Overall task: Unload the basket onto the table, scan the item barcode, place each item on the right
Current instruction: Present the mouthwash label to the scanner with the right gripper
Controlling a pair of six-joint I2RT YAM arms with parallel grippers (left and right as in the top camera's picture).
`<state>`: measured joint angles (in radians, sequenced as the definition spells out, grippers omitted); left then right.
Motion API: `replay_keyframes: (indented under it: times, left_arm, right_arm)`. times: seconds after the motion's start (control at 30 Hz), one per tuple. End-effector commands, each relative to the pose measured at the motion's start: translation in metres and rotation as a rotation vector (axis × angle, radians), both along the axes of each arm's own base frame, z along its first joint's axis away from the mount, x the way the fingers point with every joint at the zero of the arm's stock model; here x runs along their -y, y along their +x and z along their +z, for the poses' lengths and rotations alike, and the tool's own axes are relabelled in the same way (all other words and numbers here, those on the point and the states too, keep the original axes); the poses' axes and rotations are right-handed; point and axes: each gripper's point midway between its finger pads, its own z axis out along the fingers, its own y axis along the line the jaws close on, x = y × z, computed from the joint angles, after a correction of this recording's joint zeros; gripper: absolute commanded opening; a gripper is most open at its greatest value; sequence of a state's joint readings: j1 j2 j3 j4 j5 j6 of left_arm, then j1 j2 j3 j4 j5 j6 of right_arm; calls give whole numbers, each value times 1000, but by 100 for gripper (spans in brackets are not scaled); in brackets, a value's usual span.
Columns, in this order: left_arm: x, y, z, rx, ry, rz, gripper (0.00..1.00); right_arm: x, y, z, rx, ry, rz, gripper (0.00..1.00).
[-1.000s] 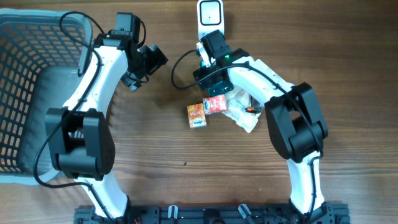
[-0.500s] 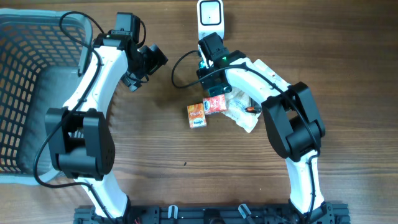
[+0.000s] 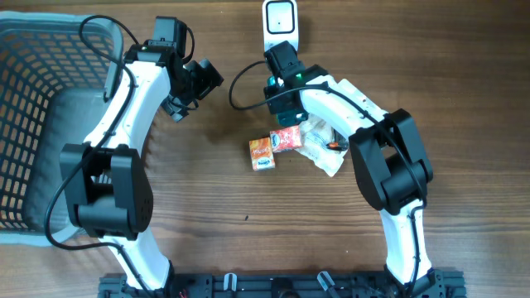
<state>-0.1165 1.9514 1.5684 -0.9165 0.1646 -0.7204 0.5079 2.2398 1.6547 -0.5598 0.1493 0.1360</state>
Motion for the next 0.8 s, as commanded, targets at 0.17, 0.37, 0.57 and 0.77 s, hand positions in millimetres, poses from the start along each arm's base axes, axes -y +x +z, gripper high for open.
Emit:
replay_keyframes:
  times: [0.17,0.37,0.57,0.77]
  left_arm:
    - [-3,0,0,-5,1,27,100]
    - [-3,0,0,-5,1,27,100]
    - [-3,0,0,-5,1,27,100]
    - [-3,0,0,-5,1,27,100]
  right_arm:
    - [-7,52,92,282,72,-84,66]
    - [-8,90,141,459,157,-127,65]
    - [-9,114,175,609,241,-150,64]
    - [-15,128,201,726,326,-169,64]
